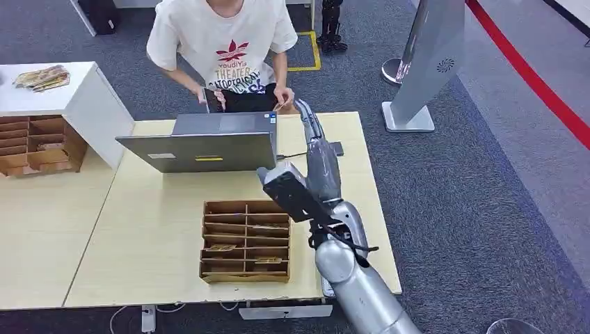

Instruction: Pass the card to the sensor for recognition and then transmit it.

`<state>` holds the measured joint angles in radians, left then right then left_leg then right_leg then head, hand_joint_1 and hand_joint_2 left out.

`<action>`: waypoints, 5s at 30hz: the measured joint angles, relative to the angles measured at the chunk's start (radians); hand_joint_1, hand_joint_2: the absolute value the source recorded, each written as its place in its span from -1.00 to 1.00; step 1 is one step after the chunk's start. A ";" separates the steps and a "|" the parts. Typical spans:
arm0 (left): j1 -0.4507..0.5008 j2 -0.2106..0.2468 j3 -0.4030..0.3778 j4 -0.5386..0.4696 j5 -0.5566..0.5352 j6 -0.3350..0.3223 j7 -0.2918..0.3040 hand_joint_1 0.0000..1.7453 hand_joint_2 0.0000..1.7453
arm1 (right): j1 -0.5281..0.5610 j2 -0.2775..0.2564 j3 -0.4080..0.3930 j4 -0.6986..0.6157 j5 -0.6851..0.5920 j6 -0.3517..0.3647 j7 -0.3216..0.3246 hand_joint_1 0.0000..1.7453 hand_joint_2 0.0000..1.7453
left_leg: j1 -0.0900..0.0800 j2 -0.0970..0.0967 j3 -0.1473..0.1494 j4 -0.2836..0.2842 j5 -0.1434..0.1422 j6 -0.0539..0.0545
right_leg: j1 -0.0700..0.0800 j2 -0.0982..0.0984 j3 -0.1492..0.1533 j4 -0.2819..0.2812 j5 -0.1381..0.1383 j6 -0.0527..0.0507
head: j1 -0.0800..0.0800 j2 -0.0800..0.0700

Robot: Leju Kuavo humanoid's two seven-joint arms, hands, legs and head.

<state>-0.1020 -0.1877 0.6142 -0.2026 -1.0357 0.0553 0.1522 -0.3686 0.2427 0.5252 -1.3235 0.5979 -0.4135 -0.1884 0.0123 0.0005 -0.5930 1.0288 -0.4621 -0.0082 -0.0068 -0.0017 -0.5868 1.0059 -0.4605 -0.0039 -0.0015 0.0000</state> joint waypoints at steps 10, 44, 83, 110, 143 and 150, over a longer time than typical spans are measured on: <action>0.029 0.006 0.035 0.000 0.060 0.020 -0.034 -1.00 -1.00 | 0.252 -0.112 0.059 -0.190 -0.049 0.029 -0.025 -1.00 1.00 | 0.000 0.000 0.000 0.000 -0.002 0.001 | 0.000 0.000 0.000 0.000 -0.001 0.001 | 0.000 0.000; 0.037 0.024 0.080 0.000 0.076 0.001 -0.021 -1.00 -1.00 | 0.184 -0.178 0.288 -0.062 0.307 -0.106 0.066 0.90 1.00 | 0.000 0.000 -0.001 0.000 -0.001 0.001 | 0.000 0.000 0.000 0.000 0.000 0.001 | 0.000 0.000; 0.034 0.029 0.080 0.000 0.067 -0.005 -0.018 -1.00 -1.00 | 0.093 -0.139 0.326 0.167 0.534 -0.126 0.191 -0.20 1.00 | 0.000 0.000 -0.001 0.000 -0.001 0.001 | 0.000 0.000 0.000 0.000 0.000 0.001 | 0.000 0.000; 0.031 0.028 0.080 0.000 0.059 -0.008 -0.005 -1.00 -1.00 | 0.026 -0.086 0.325 0.327 0.529 -0.112 0.208 -0.14 1.00 | 0.000 0.000 -0.001 0.000 -0.001 0.001 | 0.000 0.000 0.000 0.000 0.000 0.001 | 0.000 0.000; 0.031 0.028 0.080 0.000 0.059 -0.007 -0.001 -1.00 -1.00 | -0.001 -0.078 0.287 0.402 0.542 -0.115 0.213 0.08 1.00 | 0.000 0.000 -0.001 0.000 -0.001 0.001 | 0.000 0.000 0.000 0.000 0.000 0.001 | 0.000 0.000; 0.031 0.028 0.080 0.000 0.059 -0.007 0.000 -1.00 -1.00 | -0.004 -0.078 0.266 0.405 0.557 -0.114 0.219 0.14 1.00 | 0.000 0.000 -0.001 0.000 -0.001 0.001 | 0.000 0.000 0.000 0.000 0.000 0.001 | 0.000 0.000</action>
<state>-0.0710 -0.1595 0.6939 -0.2026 -0.9770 0.0481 0.1518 -0.3727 0.1644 0.7912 -0.9190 1.1551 -0.5276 0.0301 0.0124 0.0005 -0.5937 1.0286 -0.4630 -0.0073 -0.0068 -0.0016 -0.5869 1.0058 -0.4610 -0.0033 -0.0019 0.0000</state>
